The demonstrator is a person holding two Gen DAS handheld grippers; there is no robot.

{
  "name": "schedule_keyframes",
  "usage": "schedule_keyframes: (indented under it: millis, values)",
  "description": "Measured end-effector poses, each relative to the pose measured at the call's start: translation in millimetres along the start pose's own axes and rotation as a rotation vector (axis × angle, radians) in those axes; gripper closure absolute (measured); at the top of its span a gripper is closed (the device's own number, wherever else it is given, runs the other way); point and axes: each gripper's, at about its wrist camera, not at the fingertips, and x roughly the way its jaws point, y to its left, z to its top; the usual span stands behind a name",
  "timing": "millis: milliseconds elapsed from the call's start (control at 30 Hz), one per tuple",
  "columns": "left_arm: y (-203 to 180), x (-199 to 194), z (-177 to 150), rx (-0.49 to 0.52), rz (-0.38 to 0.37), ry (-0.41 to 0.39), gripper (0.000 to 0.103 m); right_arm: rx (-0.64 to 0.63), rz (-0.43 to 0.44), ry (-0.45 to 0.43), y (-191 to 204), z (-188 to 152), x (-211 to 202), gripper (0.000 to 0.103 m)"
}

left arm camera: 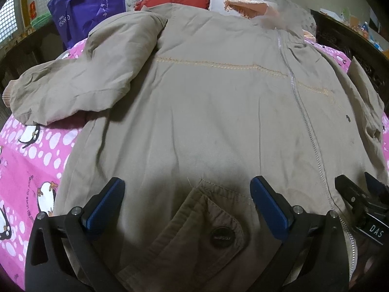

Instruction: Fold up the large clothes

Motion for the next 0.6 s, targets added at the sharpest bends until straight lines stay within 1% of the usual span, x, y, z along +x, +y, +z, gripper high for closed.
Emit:
schedule_keyframes:
  millis: [100,167,200,233,300,333,433,467,500,567,600]
  values:
    - [3.3,-1.1,1.0,-0.012,-0.017,0.001,0.0,0.001,0.0,0.0,0.2,-0.2,0.0,0.001]
    - [11.9,-5.6,4.3,-0.038,-0.05,0.04,0.0,0.002,0.003,-0.001,0.0,0.0,-0.1,0.001]
    - [22.4,-13.0,8.1,-0.085,-0.079,0.067,0.0,0.003,0.004,-0.001,-0.2,-0.1,-0.2,0.001]
    - [33.9,-22.1,12.6,-0.129,-0.112,0.072,0.0,0.003,0.005,-0.001,-0.4,-0.1,-0.2,0.001]
    - [59.3,-43.5,26.1,-0.19,-0.141,0.031,0.0,0.004,0.007,-0.003,-1.1,0.0,-0.4,0.001]
    - [83.6,-61.5,39.5,-0.221,-0.133,-0.029,0.0,0.004,0.007,-0.003,-1.0,0.0,-0.5,0.001]
    - [139.5,-81.1,64.5,-0.245,-0.101,-0.133,0.0,0.001,0.005,-0.004,-0.7,0.0,-1.1,0.001]
    - [166.1,-79.2,71.1,-0.26,-0.092,-0.146,0.0,0.002,0.006,-0.005,-1.0,-0.1,-1.4,0.001]
    - [187.7,-74.9,74.5,-0.286,-0.091,-0.14,0.0,0.002,0.005,-0.005,-0.9,-0.2,-1.4,0.001]
    - [241.9,-63.1,73.5,-0.392,-0.068,-0.132,0.0,0.002,0.005,-0.005,-0.8,-0.3,-1.4,0.001]
    - [270.1,-56.3,70.1,-0.461,-0.059,-0.133,0.0,0.002,0.005,-0.006,-0.7,-0.1,-1.4,0.001]
